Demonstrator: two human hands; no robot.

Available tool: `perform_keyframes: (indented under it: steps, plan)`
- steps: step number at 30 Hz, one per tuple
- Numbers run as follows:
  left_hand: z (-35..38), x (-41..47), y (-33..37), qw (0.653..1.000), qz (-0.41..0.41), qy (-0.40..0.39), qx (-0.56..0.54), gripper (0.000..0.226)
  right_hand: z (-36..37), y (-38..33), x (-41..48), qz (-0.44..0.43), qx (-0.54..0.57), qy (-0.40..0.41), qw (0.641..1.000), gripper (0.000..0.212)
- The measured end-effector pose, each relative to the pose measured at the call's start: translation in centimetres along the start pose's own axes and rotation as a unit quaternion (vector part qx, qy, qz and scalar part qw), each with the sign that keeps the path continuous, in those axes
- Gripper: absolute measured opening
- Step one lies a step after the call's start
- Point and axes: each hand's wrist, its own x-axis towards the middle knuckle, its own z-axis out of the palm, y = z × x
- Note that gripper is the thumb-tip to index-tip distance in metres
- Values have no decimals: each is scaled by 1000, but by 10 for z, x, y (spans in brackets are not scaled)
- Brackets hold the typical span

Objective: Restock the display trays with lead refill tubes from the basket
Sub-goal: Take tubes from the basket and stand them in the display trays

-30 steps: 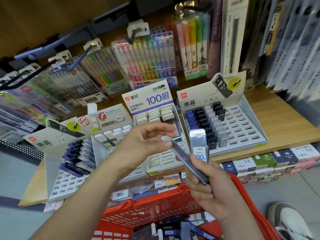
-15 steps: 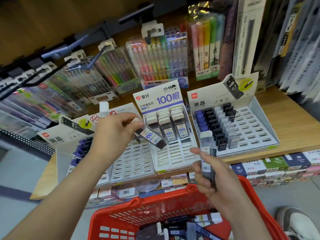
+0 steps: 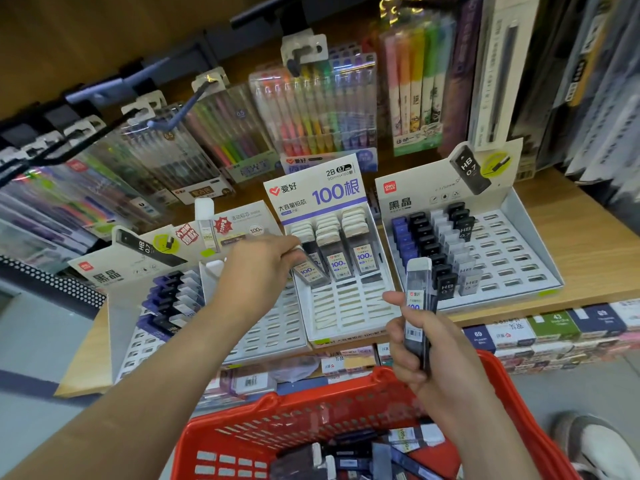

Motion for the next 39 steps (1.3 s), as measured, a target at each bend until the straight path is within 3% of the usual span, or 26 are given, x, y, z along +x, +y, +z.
perform_keyframes:
  steps: [4,8,12,15,21,26,29,33,35,37,38,39]
  plan:
    - [-1,5,-2,999,29,-11,19,17,3,-2,-1,3,8,-12,1000,44]
    - [5,6,3,999,36,-26,16,21,7,-2,-3,13,12,-19,1000,31]
    - [15,3,1,999,40,-5,8,20,10,-3,-6,14,-7,-17,1000,30]
    - [20,5,2,1000,24,12,3,9,13,-2,-9,15,-25,-20,999,25]
    - [23,10,0,998,-33,36,-30,25,19,-3,-11,-14,-42,16,999,32]
    - [28,8,-2,997,-1,65,-35,19,18,-1,-8,-38,-73,54,995,32]
    - [30,9,-2,997,-4,72,-22,20,17,-2,-8,-26,-46,37,998,22]
    - [17,4,14,995,-69,58,-39,31,17,-6,-11,-27,-61,1,998,30]
    - [5,-5,32,971,-146,-17,-189,27,18,-7,-12,-32,-85,-3,996,37]
    - [-5,-18,51,863,-233,-137,-427,31,19,-7,-12,-32,-130,-9,991,38]
    - [-7,-25,56,815,-253,-166,-494,32,19,-7,-13,-31,-155,-18,987,38]
    - [-8,-31,60,795,-259,-173,-520,31,20,-6,-14,-33,-173,-30,984,39]
